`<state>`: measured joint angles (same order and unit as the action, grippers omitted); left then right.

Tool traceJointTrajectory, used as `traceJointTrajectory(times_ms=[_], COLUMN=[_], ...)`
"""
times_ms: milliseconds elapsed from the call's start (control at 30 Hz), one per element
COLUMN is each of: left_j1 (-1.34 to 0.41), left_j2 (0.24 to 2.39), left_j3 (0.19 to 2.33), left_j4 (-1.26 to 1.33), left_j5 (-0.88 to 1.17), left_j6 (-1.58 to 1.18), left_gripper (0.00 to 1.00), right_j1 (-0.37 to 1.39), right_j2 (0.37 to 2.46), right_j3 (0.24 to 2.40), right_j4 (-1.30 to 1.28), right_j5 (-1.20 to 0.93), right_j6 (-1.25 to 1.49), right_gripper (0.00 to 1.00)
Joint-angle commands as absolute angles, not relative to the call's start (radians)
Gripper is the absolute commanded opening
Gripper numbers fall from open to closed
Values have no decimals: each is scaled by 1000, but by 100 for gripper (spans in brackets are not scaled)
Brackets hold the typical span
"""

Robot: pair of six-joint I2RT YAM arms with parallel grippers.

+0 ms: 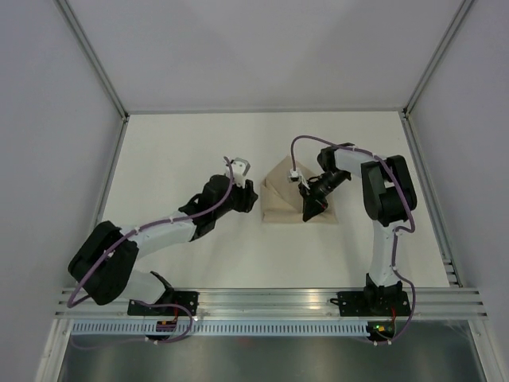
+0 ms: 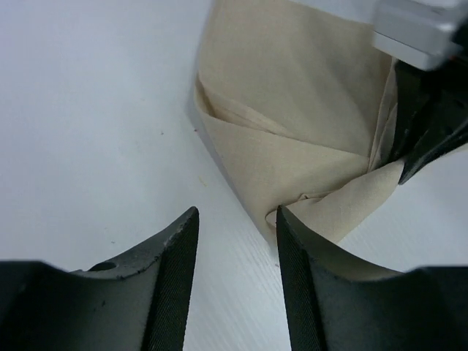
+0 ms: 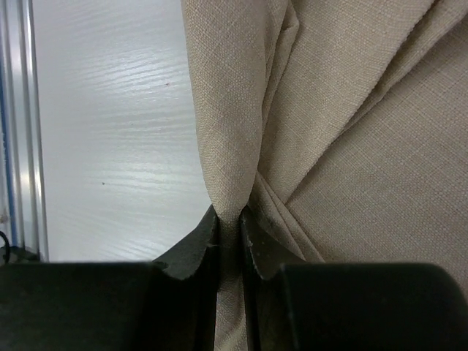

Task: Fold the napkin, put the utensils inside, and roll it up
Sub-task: Roll the napkin at the center of the board.

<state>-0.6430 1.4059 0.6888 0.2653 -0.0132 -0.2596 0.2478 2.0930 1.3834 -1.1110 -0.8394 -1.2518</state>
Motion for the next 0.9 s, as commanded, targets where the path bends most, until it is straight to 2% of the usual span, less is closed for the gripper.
traceJointTrajectory(times_ms=[0, 167, 433, 600, 833, 867], left_j1=[-799, -913, -1005, -1091, -1094, -1094], left_j2=[1379, 1414, 1569, 1703, 1815, 1822], left_j3=[620, 572, 731, 816, 859, 864], left_j4=[540, 689, 540, 489, 520, 526], left_j5=[-196, -164, 21, 3, 5, -9], left_j6=[-63, 170, 359, 466, 523, 537], left_gripper=[53, 57, 61, 63, 64, 67], right_j1=[235, 232, 229, 225, 224, 224], right_j2=[2186, 2230, 2281, 2304, 2319, 2322], right_j3=[1440, 1479, 1517, 1523, 1532, 1534], right_j4=[-1287, -1293, -1289, -1282, -1284, -1285], right_j5=[-884, -879, -879, -877, -867, -868], right_j6=[-1354, -1335, -1299, -1292, -1284, -1284], right_gripper=[11, 11, 11, 11, 11, 11])
